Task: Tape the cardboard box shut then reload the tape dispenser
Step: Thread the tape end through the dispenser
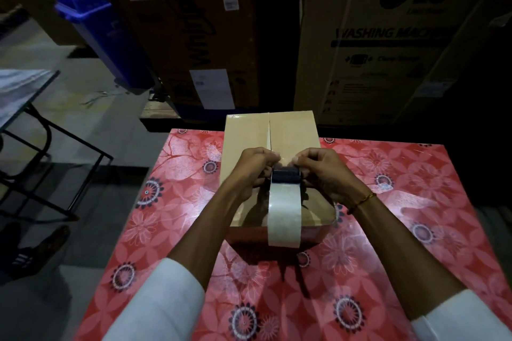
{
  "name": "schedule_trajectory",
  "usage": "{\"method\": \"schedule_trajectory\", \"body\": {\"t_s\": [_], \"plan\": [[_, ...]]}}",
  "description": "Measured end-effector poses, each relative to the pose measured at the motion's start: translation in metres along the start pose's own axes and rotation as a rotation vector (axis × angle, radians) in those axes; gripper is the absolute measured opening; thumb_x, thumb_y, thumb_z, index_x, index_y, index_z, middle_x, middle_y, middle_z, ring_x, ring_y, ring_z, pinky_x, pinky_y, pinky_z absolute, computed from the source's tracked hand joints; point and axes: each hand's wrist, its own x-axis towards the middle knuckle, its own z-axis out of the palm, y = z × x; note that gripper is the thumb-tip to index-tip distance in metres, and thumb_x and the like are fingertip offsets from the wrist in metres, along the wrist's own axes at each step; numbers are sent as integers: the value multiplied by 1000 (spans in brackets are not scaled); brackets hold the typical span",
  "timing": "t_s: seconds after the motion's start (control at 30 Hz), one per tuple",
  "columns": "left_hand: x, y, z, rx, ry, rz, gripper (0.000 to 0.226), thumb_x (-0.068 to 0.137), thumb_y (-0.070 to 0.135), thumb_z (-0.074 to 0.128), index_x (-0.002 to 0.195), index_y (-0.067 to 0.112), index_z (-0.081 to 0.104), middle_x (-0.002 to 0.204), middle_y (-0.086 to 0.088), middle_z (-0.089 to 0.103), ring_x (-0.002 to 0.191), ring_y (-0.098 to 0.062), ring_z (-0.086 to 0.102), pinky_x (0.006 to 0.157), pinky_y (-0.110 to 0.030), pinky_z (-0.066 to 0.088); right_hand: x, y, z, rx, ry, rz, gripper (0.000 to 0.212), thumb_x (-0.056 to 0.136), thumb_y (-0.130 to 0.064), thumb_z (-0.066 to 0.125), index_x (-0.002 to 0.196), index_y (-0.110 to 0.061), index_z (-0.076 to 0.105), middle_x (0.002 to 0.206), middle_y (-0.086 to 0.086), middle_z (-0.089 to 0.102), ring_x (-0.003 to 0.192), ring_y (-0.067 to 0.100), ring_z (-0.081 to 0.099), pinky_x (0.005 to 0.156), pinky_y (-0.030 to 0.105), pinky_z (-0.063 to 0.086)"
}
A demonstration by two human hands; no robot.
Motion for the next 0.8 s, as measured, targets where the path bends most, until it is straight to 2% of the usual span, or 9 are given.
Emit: {"method": "schedule_trajectory", "body": {"t_s": [0.07,0.17,0.23,0.37,0.43,0.53,0.67,0.73,0.8], "plan": [[3,8,-12,-45,-162,-97,11,94,20,63,91,10,67,74,-2,60,55,-10,52,50,-22,46,-1,-1,0,-9,-10,-11,12,91,-11,62,80,-10,66,69,-1,70,68,15,63,60,27,57],[5,20,-30,-79,-389,-261,23,88,24,67,103,6,67,82,-7,67,65,-16,69,60,-30,58,-2,-2,2,-15,-11,-17,13,91,-12,62,78,-11,66,65,-4,70,65,13,64,60,28,56],[7,25,-36,-76,-446,-302,35,83,23,71,110,3,64,96,-13,69,80,-25,75,69,-38,60,-2,-3,4,-17,-12,-13,12,90,-11,62,79,-11,66,64,-3,68,61,12,62,57,28,54],[7,25,-44,-259,-574,-323,45,81,22,62,120,0,56,107,-21,65,88,-33,72,72,-43,61,-1,-1,3,24,24,6,14,90,-7,61,78,-10,66,74,6,68,60,14,62,59,32,55],[6,20,-46,-218,-546,-299,39,86,21,60,118,-1,60,106,-20,66,93,-31,70,75,-42,60,1,1,2,29,45,4,13,90,-8,61,79,-10,66,76,6,70,59,12,65,58,31,57],[4,5,-40,-38,-407,-153,21,94,21,63,108,5,64,92,-10,66,74,-17,65,63,-27,57,2,2,3,3,60,-4,12,90,-11,63,79,-12,68,81,6,71,63,11,69,57,30,57],[3,-13,-25,-104,-212,-3,8,95,19,65,98,12,64,99,-13,65,66,-15,50,63,-26,48,2,3,3,14,76,-1,10,89,-10,63,80,-10,67,82,9,68,71,22,65,59,34,56],[2,-15,-21,-155,-186,25,3,95,16,64,93,14,64,89,-10,63,57,-10,45,53,-20,44,2,3,4,34,97,7,7,88,-8,64,82,-7,66,83,12,66,74,27,59,62,36,54],[3,-14,-19,-152,-174,43,4,94,14,63,91,14,65,80,-5,58,56,-8,44,53,-21,42,2,3,5,26,118,13,5,87,-9,65,83,-6,66,86,13,68,76,28,61,64,37,55]]}}
